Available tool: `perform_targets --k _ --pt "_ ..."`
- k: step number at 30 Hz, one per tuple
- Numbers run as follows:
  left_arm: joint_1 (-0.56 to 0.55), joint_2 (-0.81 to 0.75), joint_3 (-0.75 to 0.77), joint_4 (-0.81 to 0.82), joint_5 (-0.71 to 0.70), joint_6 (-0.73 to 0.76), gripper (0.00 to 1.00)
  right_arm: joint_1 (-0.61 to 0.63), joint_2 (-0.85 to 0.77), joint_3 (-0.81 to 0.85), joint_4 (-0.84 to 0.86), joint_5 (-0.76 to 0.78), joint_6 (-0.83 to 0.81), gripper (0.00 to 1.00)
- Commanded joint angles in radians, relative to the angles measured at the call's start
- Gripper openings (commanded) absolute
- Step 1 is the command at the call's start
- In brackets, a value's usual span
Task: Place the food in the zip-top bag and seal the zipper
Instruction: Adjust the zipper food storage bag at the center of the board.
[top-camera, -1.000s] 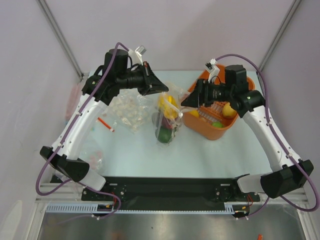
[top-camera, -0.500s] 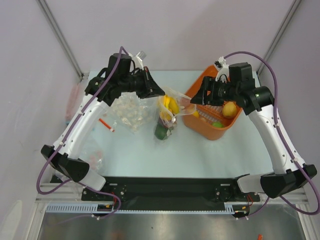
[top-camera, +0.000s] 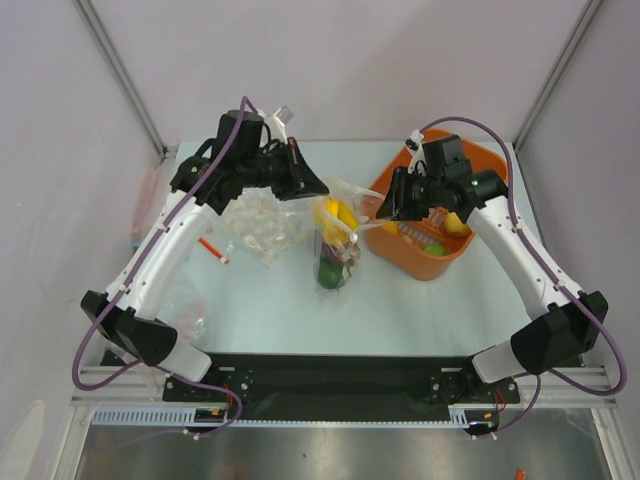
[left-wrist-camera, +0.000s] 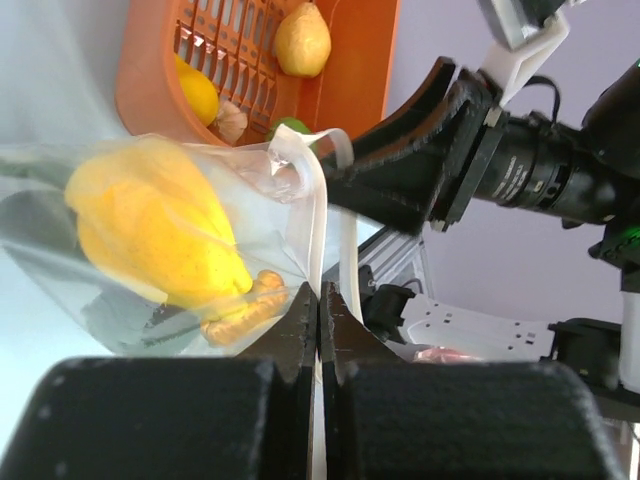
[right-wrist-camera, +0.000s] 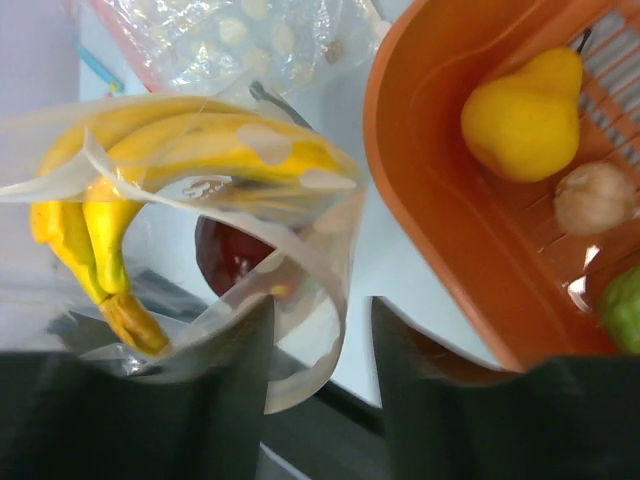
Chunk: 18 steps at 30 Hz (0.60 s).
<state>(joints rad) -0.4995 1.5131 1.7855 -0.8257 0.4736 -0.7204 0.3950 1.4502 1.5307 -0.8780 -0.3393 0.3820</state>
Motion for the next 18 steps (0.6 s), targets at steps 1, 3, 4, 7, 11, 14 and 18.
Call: perform_targets --k 1,3,4,7,11,14,18 --pt "-0.001 -0.062 -0.017 0.050 0.005 0.030 0.00 0.011 0.010 0.022 0.070 0.014 0.024 0.31" --pt "-0.001 -0.068 -0.032 0.048 -0.001 0.044 0.00 0.027 0.016 0.048 0.070 0.011 0.017 0.10" --pt "-0.001 -0.073 -0.050 0.046 -0.015 0.052 0.00 0.034 0.021 0.061 0.070 0.008 0.011 0.00" --pt "0.001 -0.077 -0.098 0.034 -0.049 0.088 0.00 0.103 0.022 0.098 0.071 0.020 -0.009 0.00" --pt "-0.001 -0.077 -0.141 0.019 -0.153 0.145 0.00 0.206 0.003 0.097 0.172 0.034 -0.006 0.00" --pt "-0.004 -0.071 -0.133 -0.006 -0.182 0.186 0.00 0.223 0.007 0.091 0.220 0.010 0.004 0.00" --pt "-0.004 -0.059 -0.101 -0.061 -0.234 0.237 0.00 0.223 0.039 0.111 0.208 0.017 -0.012 0.00"
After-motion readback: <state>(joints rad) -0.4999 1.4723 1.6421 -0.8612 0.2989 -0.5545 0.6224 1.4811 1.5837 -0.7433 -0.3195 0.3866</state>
